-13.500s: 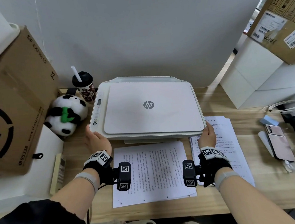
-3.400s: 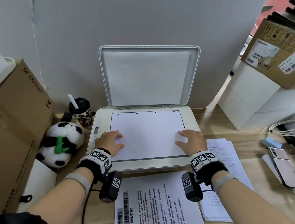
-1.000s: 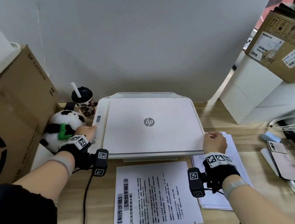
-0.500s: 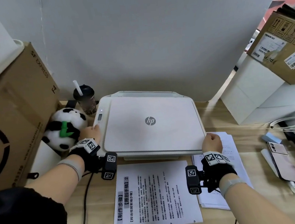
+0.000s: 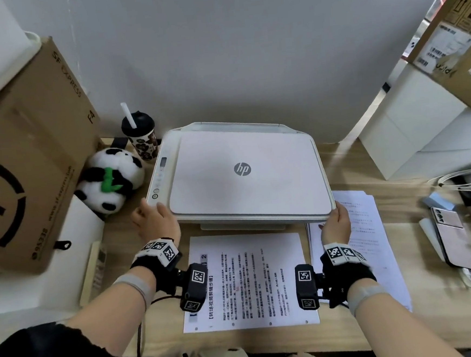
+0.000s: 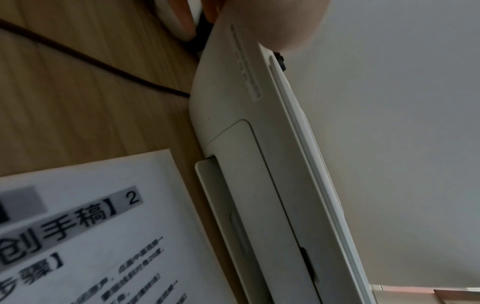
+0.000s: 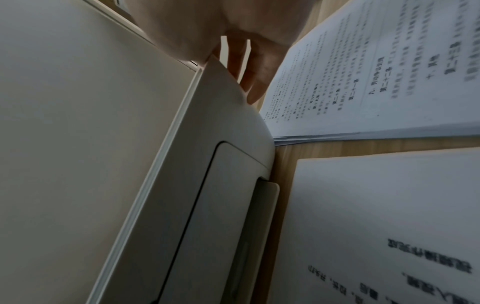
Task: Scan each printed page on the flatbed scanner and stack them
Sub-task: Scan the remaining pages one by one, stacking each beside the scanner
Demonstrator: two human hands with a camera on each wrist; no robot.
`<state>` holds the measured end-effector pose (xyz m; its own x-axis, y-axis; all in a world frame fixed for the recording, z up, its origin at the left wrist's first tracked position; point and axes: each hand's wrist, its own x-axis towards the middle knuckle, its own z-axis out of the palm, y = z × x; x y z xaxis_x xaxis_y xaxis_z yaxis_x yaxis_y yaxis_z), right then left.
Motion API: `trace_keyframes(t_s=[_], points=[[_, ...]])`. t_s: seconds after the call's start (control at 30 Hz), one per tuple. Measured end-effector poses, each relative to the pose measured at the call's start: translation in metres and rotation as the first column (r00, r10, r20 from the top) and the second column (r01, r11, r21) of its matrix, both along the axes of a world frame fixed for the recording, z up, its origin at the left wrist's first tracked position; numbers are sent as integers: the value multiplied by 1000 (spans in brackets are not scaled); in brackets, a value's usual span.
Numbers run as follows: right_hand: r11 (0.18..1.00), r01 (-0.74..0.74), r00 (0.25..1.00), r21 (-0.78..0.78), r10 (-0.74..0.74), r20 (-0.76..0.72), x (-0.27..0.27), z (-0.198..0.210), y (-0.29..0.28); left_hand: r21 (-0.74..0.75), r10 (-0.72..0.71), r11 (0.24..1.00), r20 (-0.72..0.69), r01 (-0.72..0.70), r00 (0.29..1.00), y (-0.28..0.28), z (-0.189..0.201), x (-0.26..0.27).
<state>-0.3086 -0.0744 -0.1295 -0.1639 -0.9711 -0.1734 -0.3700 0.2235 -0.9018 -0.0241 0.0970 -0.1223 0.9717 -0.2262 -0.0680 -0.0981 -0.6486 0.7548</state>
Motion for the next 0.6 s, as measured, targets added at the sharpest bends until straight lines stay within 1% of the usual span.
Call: trace_keyframes(t_s=[0.2, 0.37, 0.6], points=[[1000, 19, 997, -21, -17, 72, 3, -1, 5, -50, 61, 997, 0, -61, 998, 2, -2, -17], [999, -15, 999, -46, 17, 51, 0, -3, 4, -126, 102, 987, -13, -103, 995, -2, 4, -25], [998, -25, 999, -54, 27, 35, -2, -6, 0, -145, 84, 986, 5, -83, 996, 0, 0, -23]])
